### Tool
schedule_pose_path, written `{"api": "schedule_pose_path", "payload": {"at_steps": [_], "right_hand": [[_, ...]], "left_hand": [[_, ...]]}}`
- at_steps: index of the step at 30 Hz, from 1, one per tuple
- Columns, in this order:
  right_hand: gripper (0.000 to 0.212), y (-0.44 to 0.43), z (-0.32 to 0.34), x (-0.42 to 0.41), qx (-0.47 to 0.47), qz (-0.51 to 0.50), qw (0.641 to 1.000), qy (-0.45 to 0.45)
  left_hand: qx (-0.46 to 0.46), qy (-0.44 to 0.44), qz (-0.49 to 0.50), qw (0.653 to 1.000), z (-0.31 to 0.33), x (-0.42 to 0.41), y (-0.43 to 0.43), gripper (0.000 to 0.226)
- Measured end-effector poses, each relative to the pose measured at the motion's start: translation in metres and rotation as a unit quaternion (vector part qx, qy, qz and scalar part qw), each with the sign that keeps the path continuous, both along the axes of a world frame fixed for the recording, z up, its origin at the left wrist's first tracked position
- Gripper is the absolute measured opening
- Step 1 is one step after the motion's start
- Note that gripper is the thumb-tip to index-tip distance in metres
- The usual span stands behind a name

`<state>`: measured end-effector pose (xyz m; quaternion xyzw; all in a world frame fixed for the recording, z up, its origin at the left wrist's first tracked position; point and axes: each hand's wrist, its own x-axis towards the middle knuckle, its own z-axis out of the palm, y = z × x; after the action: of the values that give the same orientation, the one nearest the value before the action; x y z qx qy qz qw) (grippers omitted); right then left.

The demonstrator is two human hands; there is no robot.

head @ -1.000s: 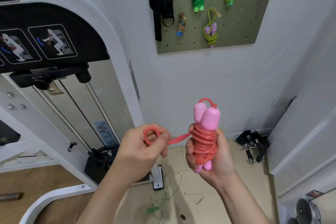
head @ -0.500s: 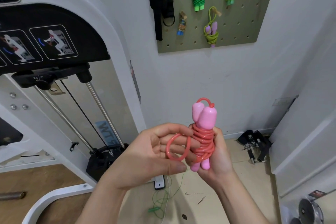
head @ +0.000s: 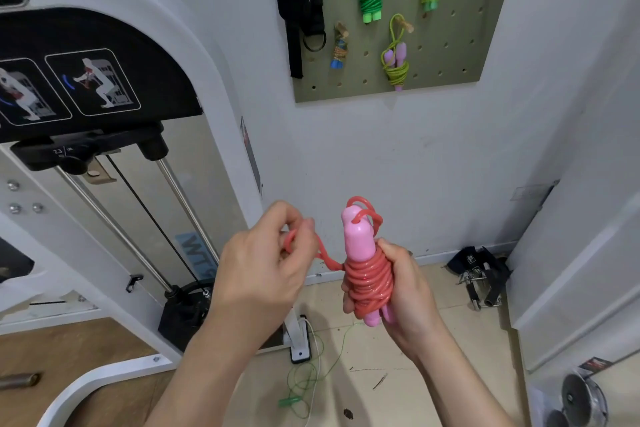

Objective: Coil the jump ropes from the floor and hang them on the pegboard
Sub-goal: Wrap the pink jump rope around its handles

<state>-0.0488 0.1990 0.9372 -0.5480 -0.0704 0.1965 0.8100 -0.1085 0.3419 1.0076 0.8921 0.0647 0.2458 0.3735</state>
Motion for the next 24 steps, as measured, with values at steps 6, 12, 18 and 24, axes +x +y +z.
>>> {"api": "schedule_pose_path", "payload": {"at_steps": [6,12,18,24], "right_hand": [[0.037,-0.004,0.004,0.002,-0.053,-0.01,0.994,-0.097],[0.037,-0.003,0.008,0.002,-0.057,0.017,0.993,-0.101],[0.039,-0.001,0.008,0.0,-0.005,0.027,0.999,-0.027],[0.034,-0.004,0.018,0.003,0.145,0.012,0.98,0.134]], "left_hand": [[-0.295,0.049,-0.087,0.95,-0.004,0.01,0.008,0.019],[-0.445,0.07,-0.28,0.848,-0.01,0.013,0.025,0.03],[-0.4,0.047,-0.219,0.889,-0.009,0.017,0.021,0.035],[-0.245,0.13,-0.221,0.935,-0.016,0.012,0.032,0.062]]}}
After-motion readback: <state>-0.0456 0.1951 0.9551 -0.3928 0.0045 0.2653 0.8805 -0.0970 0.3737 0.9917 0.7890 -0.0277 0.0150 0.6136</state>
